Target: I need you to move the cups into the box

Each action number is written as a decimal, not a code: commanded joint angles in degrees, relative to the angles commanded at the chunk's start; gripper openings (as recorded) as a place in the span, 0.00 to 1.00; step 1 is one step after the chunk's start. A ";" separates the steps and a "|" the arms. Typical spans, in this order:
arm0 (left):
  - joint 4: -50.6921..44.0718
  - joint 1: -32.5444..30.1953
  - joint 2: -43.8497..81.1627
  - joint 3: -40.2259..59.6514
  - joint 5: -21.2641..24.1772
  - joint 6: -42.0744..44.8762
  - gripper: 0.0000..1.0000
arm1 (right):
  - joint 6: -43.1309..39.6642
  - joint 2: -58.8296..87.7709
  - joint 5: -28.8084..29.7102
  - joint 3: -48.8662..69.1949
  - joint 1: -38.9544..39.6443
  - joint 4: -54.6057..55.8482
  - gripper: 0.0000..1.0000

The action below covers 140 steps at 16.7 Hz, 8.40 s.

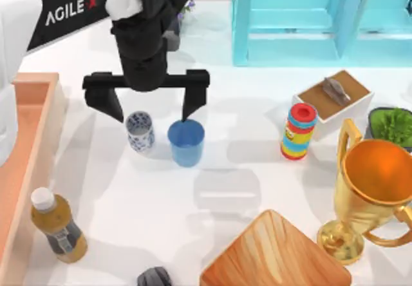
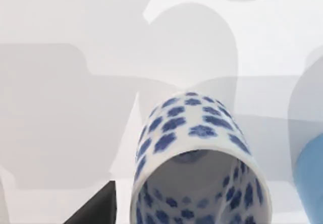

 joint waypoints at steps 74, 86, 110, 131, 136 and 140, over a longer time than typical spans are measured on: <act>0.52 49.72 -45.41 -46.51 0.17 49.04 0.00 | 0.00 0.00 0.00 0.00 0.00 0.00 1.00; 0.52 49.72 -45.41 -46.51 0.17 49.04 0.75 | 0.00 0.00 0.00 0.00 0.00 0.00 1.00; -22.04 49.31 -45.00 -23.52 0.17 48.67 1.00 | 0.00 0.00 0.00 0.00 0.00 0.00 1.00; -22.70 -0.70 0.26 20.25 0.01 -13.82 1.00 | 0.00 0.00 0.00 0.00 0.00 0.00 1.00; -21.03 -9.67 6.89 27.46 0.04 -23.10 1.00 | 0.00 0.00 0.00 0.00 0.00 0.00 1.00; -21.07 -9.60 6.81 27.34 0.07 -23.12 1.00 | 0.00 0.00 0.00 0.00 0.00 0.00 1.00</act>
